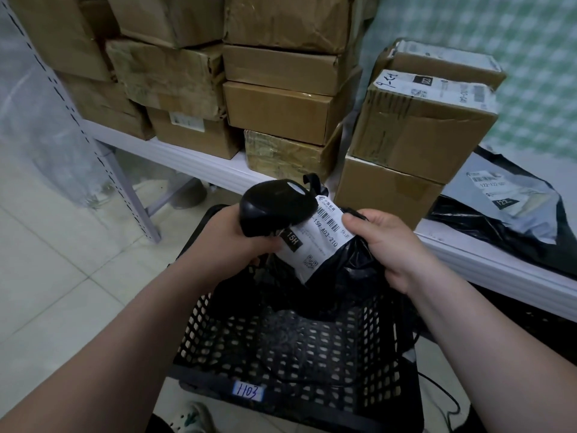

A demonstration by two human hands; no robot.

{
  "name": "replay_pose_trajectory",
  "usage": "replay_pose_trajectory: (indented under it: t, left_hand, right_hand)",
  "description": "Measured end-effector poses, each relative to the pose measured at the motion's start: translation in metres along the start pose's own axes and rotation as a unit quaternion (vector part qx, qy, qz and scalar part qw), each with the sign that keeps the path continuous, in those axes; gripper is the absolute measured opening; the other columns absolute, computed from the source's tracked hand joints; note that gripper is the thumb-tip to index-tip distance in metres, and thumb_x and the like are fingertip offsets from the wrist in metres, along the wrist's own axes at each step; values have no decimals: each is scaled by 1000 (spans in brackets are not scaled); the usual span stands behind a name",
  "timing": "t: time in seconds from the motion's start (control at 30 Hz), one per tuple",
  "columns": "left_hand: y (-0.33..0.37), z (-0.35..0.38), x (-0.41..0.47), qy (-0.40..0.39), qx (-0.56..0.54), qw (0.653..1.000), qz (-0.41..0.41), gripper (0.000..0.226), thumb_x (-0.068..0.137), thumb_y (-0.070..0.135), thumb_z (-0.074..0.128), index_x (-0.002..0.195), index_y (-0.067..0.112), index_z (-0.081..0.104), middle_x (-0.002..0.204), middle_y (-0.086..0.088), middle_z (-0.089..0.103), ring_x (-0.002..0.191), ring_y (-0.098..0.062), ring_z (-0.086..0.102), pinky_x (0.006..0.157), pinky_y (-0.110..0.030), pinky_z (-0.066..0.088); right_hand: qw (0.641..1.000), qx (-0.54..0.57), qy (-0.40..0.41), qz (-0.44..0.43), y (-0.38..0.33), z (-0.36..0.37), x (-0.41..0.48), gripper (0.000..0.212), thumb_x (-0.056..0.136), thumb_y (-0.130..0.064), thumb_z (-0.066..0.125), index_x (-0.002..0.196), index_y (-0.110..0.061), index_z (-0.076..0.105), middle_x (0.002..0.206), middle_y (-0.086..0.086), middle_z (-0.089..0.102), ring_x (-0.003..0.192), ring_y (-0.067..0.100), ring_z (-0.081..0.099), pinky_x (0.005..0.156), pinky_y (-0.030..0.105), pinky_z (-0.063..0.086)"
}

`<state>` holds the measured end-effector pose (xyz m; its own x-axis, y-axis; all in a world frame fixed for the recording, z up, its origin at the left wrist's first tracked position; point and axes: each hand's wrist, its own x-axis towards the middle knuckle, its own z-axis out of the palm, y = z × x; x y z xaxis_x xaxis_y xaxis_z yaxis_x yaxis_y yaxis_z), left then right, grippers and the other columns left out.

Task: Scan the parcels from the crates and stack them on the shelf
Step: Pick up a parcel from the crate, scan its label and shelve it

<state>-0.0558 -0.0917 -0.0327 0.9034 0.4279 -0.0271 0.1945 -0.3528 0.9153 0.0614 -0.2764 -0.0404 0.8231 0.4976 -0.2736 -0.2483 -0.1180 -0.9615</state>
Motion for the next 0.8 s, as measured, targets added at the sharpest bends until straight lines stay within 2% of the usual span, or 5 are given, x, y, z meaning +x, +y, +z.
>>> replay_pose_trajectory:
  t: [0.17,0.4,0.5,0.63,0.8]
  left_hand:
    - [0,-2,-5,-65,55,996,8,17,73,3,76,86,10,67,66,-11,67,57,-15,62,58,-28,52]
    - [-3,-1,-2,-48,61,997,10,11,73,0,73,72,5,64,55,-3,62,51,-11,58,52,-21,46]
    - [-2,-3,-1,-57,66,996,15,11,72,-2,73,79,0,64,62,-15,64,53,-15,59,57,-31,49]
    - [0,-6,-2,-58,66,996,21,23,66,7,75,85,1,65,75,-19,68,60,-24,63,64,-47,54]
    - [4,-8,-4,-61,77,995,27,36,63,9,75,95,-4,64,75,-22,67,61,-27,63,63,-50,53]
  right_hand:
    - [1000,-4,15,-2,-2,-3,1,16,95,-15,58,82,-8,65,68,5,71,56,15,65,55,25,53]
    - [999,-29,13,7,-2,-4,0,16,94,-17,59,84,-8,65,68,6,70,53,13,63,50,23,50]
    - [999,-30,10,9,-3,-4,0,18,95,-17,59,79,-10,64,62,4,69,48,10,62,44,20,50]
    - [999,-28,9,11,-3,-5,1,17,94,-17,59,80,-10,65,68,6,70,52,11,63,48,21,51]
    - [999,-40,13,11,-1,-8,3,16,94,-19,60,85,-8,66,69,6,71,55,13,65,52,24,52]
